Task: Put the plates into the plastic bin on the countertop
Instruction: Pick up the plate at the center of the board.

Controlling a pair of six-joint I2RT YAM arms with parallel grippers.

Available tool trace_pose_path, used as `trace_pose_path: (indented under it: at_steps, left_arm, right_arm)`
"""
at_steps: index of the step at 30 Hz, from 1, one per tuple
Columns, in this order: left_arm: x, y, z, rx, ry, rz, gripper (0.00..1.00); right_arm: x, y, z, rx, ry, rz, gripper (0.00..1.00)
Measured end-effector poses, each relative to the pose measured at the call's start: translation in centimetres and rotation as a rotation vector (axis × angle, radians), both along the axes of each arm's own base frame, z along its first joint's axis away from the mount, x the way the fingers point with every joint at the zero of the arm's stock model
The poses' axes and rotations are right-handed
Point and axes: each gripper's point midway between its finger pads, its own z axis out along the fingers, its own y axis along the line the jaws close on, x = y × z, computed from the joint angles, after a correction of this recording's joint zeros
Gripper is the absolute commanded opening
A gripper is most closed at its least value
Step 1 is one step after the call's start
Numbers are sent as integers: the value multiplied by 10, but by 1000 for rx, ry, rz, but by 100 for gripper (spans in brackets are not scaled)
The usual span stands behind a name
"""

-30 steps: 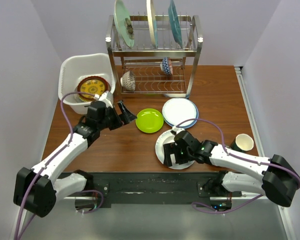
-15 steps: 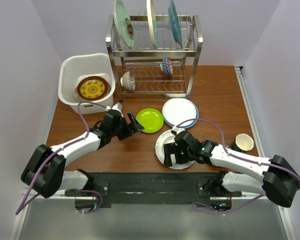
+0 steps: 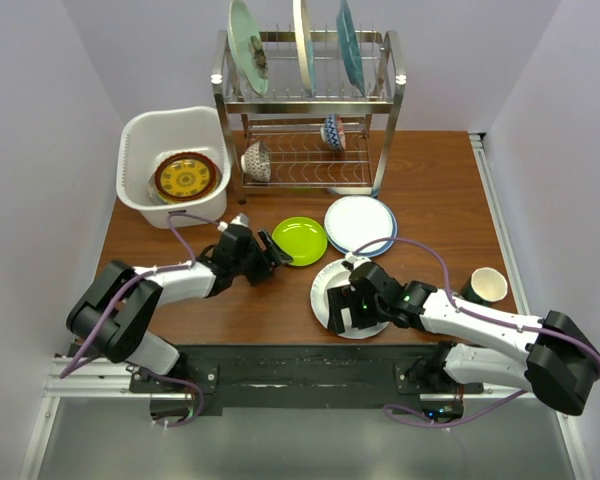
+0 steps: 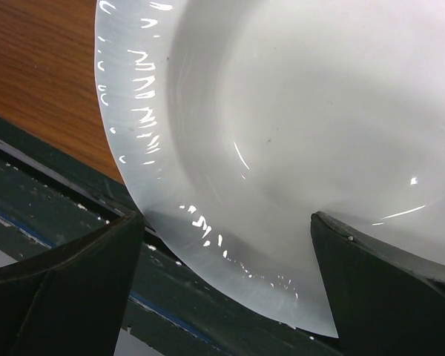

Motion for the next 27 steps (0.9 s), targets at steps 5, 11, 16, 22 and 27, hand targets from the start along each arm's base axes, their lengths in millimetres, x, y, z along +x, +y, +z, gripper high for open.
trace_pose_path:
  at_steps: [5, 11, 16, 22, 27]
  left_arm:
    - [6, -4, -3, -3, 6, 20, 56]
    - [13, -3, -11, 17, 25, 48, 39]
    - [18, -4, -14, 28, 31, 62, 37]
    - [29, -9, -14, 30, 26, 68, 36]
    - [36, -13, -17, 28, 29, 71, 17]
  right_arm:
    - [0, 0, 0, -1, 0, 0, 99]
    - [0, 0, -1, -1, 0, 0, 99]
    - [0, 0, -1, -1, 0, 0, 99]
    - [0, -1, -1, -2, 0, 0, 99]
    - [0, -1, -1, -3, 0, 0, 99]
